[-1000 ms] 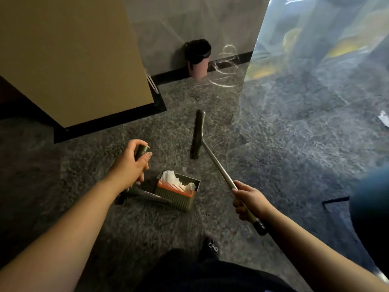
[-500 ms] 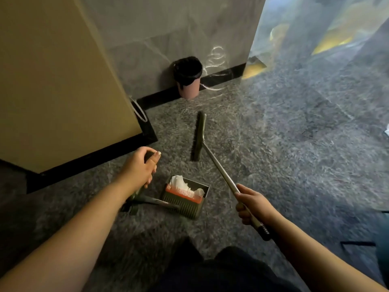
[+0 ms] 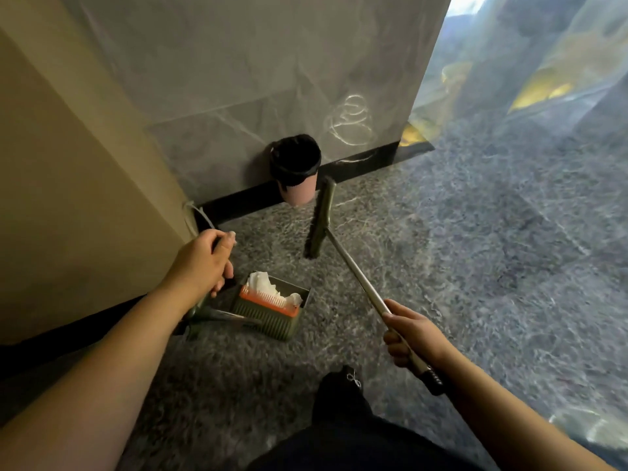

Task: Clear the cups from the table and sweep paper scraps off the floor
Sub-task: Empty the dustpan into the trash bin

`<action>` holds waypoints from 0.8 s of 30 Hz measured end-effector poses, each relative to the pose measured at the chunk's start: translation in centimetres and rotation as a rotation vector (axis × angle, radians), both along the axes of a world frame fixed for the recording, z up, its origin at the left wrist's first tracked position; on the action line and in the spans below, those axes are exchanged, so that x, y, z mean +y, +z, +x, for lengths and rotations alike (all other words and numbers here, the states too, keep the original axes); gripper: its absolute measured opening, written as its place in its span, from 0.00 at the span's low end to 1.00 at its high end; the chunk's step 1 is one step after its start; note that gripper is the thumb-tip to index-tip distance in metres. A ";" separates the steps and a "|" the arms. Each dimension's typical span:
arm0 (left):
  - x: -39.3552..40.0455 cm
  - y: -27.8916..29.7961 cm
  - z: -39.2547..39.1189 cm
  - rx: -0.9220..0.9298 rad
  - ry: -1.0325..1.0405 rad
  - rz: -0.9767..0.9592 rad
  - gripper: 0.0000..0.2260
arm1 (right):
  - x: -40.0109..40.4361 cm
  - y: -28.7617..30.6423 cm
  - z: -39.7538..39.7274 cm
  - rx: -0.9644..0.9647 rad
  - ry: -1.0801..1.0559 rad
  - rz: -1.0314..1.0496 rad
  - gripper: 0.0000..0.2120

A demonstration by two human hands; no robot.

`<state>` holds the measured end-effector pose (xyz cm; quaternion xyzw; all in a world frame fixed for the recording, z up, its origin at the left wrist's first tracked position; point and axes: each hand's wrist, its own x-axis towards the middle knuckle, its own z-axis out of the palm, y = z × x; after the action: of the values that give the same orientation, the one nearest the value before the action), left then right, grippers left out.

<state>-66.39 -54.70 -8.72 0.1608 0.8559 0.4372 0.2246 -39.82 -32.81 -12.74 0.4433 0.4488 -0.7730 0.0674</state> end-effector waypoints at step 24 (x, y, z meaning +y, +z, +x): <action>29.5 11.1 -24.1 0.357 0.065 -0.186 0.19 | 29.0 2.4 -26.0 0.103 0.036 -0.079 0.21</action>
<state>-90.52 -25.22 2.41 0.1866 0.9236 0.3276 0.0689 -65.77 -3.83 -10.31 0.3920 0.4288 -0.8104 0.0756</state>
